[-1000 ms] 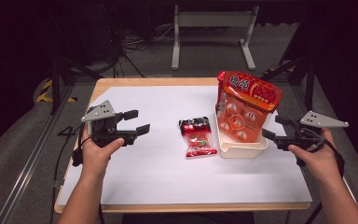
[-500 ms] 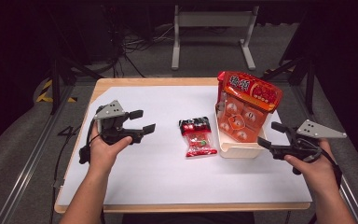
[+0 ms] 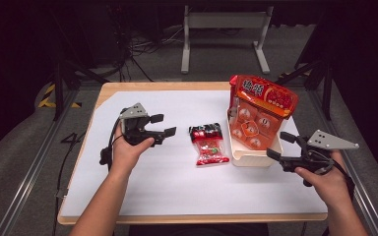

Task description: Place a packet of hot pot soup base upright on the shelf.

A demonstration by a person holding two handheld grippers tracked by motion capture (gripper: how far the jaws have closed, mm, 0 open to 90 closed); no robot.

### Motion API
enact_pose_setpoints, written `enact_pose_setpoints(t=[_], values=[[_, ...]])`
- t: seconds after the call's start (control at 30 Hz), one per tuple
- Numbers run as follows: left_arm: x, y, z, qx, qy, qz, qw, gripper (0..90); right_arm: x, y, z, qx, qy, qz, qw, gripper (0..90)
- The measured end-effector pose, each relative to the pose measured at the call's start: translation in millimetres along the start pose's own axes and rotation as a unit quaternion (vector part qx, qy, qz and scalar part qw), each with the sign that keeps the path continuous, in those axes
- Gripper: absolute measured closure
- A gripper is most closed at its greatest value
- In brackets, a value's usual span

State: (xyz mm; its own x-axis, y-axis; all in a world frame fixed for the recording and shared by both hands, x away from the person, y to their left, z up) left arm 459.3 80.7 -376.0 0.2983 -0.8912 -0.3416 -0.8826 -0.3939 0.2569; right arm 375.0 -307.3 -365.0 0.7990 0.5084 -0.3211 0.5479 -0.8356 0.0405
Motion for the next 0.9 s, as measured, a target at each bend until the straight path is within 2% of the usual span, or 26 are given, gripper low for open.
enact_pose_setpoints(t=[0.07, 0.17, 0.33, 0.47, 0.5, 0.6, 0.73, 0.9], values=[[7.8, -3.1, -0.7, -0.003, 0.006, 0.004, 1.0000, 25.7, 0.4, -1.1, -0.3, -0.001, 0.002, -0.002, 1.0000, 20.2], [20.0, -9.5, 0.5, -0.013, -0.003, 0.012, 0.9998, 22.7, 1.6, -4.0, 0.2, 0.000, 0.003, -0.006, 1.0000, 20.4], [35.5, -21.8, 1.6, -0.023, -0.004, 0.005, 0.9997, 22.8, 2.0, -8.4, 2.0, -0.005, 0.000, -0.010, 0.9999, 20.7], [48.2, -31.2, 3.7, -0.017, -0.019, -0.001, 0.9997, 26.9, 0.1, -12.1, 2.3, -0.008, 0.002, -0.010, 0.9999, 21.1], [51.5, -32.6, 4.6, -0.021, -0.022, 0.000, 0.9995, 27.3, -0.3, -13.0, 2.5, -0.008, 0.003, -0.011, 0.9999, 21.4], [60.5, -40.4, 6.1, -0.016, -0.031, -0.013, 0.9993, 28.1, -1.3, -15.5, 4.3, -0.010, 0.001, -0.010, 0.9999, 21.6], [69.4, -46.8, 7.8, -0.032, -0.029, -0.009, 0.9990, 27.9, -2.5, -17.8, 7.1, -0.013, -0.003, -0.009, 0.9999, 21.9], [85.9, -57.4, 13.9, -0.035, -0.037, -0.004, 0.9987, 28.0, -4.3, -20.4, 10.0, -0.014, -0.004, -0.009, 0.9999, 22.0]])
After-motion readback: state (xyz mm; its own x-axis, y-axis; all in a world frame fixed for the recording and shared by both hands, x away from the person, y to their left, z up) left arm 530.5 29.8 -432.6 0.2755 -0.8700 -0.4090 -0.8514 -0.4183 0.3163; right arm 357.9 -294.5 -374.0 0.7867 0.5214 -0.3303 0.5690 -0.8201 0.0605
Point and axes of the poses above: each handheld gripper's, and its own axes: x roughly forward along the jaws, z roughly out of its underside, y roughly to its right, the point moved 6 cm from there along x, roughly forward along the jaws, and after that the axes turned 10 degrees about z, right-handed, at the moved point
